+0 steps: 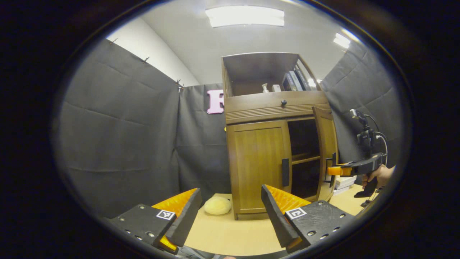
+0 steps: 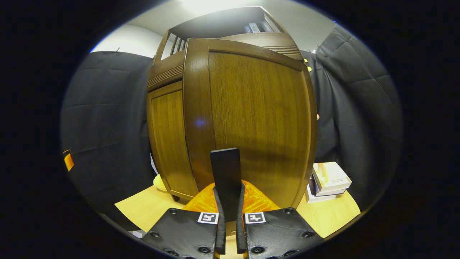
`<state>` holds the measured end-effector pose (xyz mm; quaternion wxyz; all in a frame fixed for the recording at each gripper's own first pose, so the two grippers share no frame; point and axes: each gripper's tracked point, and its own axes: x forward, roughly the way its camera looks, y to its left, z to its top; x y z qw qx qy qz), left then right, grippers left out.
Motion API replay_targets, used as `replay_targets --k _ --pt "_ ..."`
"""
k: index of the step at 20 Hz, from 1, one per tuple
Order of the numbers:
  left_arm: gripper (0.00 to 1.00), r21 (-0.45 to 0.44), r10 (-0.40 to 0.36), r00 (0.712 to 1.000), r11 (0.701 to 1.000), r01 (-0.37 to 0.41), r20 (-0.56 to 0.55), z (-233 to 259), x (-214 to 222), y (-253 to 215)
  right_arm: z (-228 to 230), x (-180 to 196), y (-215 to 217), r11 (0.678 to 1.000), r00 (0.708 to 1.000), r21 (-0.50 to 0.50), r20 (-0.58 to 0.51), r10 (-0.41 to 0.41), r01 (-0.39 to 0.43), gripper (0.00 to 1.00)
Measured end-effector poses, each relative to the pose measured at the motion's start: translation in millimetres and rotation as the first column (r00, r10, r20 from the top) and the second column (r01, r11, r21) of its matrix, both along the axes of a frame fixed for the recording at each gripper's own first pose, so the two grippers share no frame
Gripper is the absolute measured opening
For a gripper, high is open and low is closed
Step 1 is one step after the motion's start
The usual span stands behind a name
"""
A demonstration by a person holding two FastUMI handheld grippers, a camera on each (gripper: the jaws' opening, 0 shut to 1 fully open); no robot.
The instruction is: Open the right door of the double-door shoe cabinet with the right hand, and open the left door with the left hand.
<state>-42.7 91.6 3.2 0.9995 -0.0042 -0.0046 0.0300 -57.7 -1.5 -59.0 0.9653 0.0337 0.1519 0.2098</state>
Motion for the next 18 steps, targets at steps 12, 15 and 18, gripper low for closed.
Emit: replay_targets --k 12,15,18 --pt "0.95 -0.011 -0.137 0.991 0.991 0.137 0.014 4 32 -44 3 -32 -59 0.999 0.999 -0.028 -0.018 -0.030 0.030 0.13" --pt "0.95 -0.014 -0.165 0.986 0.986 0.165 0.018 6 35 -55 5 -36 -74 0.999 0.999 -0.035 -0.022 -0.041 0.040 0.16" --pt "0.96 -0.009 -0.191 0.981 0.982 0.191 0.021 8 43 -68 4 -40 -89 0.998 0.998 -0.041 -0.022 -0.056 0.055 0.09"
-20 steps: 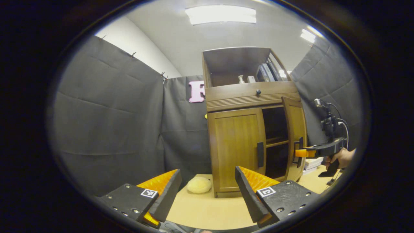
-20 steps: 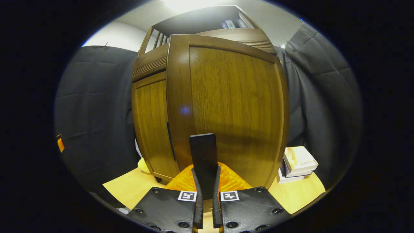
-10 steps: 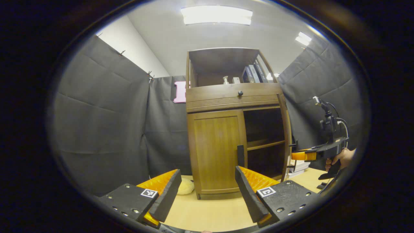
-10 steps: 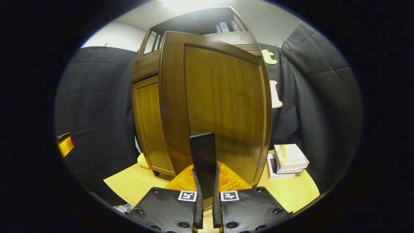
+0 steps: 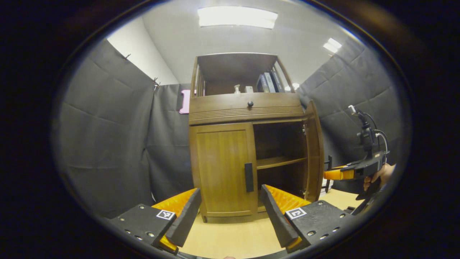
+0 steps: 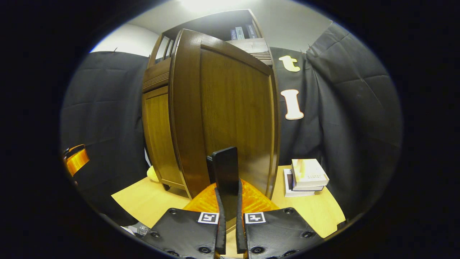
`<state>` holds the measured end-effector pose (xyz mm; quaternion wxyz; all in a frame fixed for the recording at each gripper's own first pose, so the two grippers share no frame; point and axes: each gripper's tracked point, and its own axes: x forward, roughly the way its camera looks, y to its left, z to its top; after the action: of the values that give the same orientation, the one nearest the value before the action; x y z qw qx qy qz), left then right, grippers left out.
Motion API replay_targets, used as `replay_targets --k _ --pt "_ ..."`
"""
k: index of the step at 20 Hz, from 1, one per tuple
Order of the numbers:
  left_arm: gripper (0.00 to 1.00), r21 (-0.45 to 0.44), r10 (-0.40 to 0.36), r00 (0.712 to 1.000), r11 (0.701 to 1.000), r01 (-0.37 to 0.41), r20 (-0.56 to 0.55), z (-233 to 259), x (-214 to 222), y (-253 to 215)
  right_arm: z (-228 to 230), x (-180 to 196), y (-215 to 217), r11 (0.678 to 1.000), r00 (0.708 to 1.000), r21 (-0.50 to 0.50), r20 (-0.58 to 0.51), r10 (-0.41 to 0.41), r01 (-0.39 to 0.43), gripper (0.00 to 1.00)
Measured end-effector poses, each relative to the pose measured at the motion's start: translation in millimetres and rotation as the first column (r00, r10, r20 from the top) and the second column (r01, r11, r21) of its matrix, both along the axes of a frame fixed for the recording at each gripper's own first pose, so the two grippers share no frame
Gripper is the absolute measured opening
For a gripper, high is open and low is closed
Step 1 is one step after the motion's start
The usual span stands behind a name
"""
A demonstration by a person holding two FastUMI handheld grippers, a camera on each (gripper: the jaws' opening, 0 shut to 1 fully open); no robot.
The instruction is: Open the right door of the double-door shoe cabinet with the right hand, and open the left door with the left hand.
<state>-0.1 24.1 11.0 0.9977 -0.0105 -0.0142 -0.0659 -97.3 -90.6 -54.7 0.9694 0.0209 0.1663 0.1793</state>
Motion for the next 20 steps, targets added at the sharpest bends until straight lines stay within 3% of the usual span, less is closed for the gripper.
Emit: replay_targets --k 1,6,10,11,12,14,20 --pt "0.96 0.002 -0.006 1.000 1.000 0.006 0.002 1 2 -4 1 0 -5 1.000 1.000 -0.001 -0.001 -0.005 0.005 0.12" --pt "0.96 0.001 -0.035 0.999 0.999 0.035 0.008 3 -2 -27 1 -3 -26 1.000 1.000 -0.003 -0.008 -0.019 0.019 0.09" --pt "0.96 0.007 -0.049 0.999 0.999 0.049 0.007 4 2 -37 1 -4 -43 0.999 0.999 0.000 -0.009 -0.034 0.034 0.16" --pt "0.96 0.008 -0.052 0.999 0.999 0.052 0.008 4 2 -41 1 -3 -47 0.999 0.999 0.000 -0.010 -0.038 0.038 0.12" --pt "0.96 0.008 -0.055 0.998 0.998 0.055 0.008 4 3 -44 1 -3 -52 0.999 0.999 0.000 -0.010 -0.042 0.042 0.16" --pt "0.95 0.009 -0.062 0.998 0.998 0.062 0.005 4 5 -50 0 -3 -61 0.999 0.999 -0.001 -0.011 -0.053 0.053 0.12" --pt "0.96 0.015 -0.081 0.997 0.997 0.081 0.007 3 10 -62 -1 0 -88 0.996 0.995 0.015 -0.019 -0.093 0.093 0.13"
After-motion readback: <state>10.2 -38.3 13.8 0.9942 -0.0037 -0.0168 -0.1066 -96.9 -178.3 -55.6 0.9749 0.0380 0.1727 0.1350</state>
